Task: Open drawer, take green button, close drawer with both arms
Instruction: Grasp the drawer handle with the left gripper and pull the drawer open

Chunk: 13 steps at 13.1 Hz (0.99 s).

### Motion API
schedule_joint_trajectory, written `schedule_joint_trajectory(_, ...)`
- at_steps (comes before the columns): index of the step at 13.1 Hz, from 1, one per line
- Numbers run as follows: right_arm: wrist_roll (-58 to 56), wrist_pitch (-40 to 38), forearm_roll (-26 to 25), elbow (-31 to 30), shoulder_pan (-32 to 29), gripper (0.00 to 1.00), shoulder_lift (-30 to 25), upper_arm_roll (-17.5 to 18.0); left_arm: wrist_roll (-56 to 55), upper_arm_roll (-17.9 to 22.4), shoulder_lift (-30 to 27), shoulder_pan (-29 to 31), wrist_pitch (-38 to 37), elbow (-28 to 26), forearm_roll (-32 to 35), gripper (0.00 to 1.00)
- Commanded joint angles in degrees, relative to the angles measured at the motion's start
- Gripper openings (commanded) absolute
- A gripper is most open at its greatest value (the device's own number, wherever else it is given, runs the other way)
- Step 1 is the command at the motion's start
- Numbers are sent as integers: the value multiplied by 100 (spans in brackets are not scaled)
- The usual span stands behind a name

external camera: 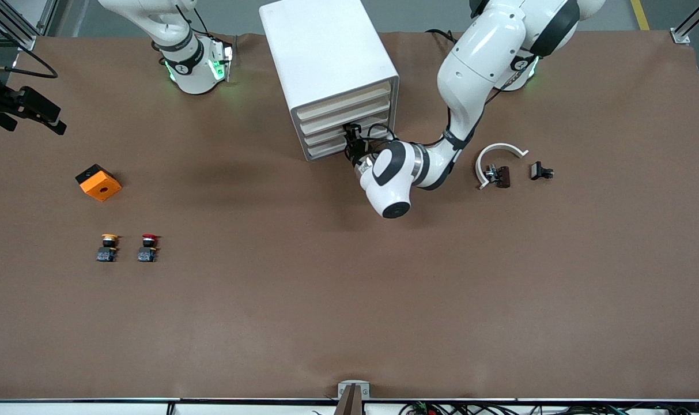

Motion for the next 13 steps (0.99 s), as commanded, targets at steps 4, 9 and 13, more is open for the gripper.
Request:
schedule_joint_trajectory(4,-37,-51,-60,249,-25,100,51,31,56,78,164,-38,274,259,-62,0)
schedule_joint_trajectory(9,-55,-78,-68,477,-25,100,603,22,91,333,278,32,600,409,-62,0)
schedule_joint_trajectory(13,-55,-69,-51,540,-16,100,694,22,83,368,314,163,890,453,-80,0)
